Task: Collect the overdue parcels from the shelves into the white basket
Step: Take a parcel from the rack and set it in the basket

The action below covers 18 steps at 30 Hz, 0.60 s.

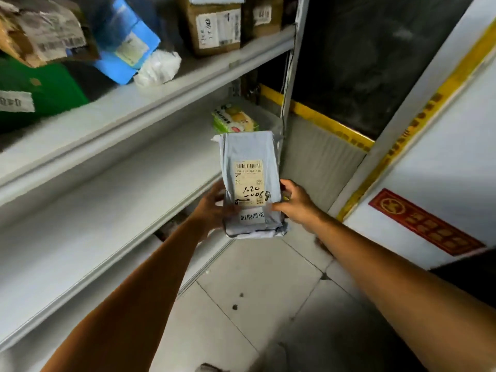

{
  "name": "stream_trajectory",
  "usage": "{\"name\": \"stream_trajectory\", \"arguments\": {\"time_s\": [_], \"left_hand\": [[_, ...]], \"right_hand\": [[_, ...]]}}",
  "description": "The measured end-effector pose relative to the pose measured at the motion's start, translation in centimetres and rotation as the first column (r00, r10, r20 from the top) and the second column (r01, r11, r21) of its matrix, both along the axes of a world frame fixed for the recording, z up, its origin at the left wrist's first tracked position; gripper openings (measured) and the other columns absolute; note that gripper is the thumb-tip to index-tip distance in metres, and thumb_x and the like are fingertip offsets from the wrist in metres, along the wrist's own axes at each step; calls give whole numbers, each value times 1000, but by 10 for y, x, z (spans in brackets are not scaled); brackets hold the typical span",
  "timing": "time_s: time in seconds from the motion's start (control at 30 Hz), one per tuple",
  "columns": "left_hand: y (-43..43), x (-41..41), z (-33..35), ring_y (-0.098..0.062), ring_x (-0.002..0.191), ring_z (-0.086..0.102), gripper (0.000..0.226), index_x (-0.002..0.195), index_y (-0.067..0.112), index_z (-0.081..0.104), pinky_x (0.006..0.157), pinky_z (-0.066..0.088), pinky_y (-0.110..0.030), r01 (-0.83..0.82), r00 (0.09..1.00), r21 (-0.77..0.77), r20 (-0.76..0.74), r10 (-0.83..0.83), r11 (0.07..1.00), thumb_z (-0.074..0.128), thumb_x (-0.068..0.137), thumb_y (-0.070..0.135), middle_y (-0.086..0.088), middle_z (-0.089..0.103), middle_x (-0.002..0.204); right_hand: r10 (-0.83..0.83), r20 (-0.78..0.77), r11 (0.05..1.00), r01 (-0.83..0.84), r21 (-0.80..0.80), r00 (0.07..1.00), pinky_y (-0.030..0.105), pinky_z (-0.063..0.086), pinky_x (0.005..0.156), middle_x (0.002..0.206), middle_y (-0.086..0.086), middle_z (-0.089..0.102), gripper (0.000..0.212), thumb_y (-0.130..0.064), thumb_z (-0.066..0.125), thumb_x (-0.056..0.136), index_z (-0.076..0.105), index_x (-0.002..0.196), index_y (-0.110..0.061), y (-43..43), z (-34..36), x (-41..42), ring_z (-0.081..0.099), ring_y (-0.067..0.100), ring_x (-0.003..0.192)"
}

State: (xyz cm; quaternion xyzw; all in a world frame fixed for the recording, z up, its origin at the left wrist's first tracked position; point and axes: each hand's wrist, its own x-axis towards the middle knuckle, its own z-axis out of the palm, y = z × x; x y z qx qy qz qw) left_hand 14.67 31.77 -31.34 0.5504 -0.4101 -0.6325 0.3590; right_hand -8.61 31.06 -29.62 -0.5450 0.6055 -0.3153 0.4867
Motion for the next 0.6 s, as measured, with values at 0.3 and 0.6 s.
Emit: {"name": "stream_trajectory", "arguments": {"time_s": [0.3,0.6], "left_hand": [[-45,-142,-9,-33,112,62,70,139,24,46,57,60,-33,324,942,13,91,-324,946,78,80,2,-4,58,131],[-99,-262,-19,-27,119,61,90,147,25,41,85,59,-48,644,760,1,107,-641,765,88,72,14,-1,58,136]], "right_hand": [[-318,9,946,317,67,948,57,58,77,111,0,67,65,1,80,73,52,130,-10,30,-1,-129,68,41,96],[-662,-68,743,665,73,747,38,57,89,123,-5,63,64,-7,81,75,52,132,-18,55,-4,-204,63,20,107]]}}
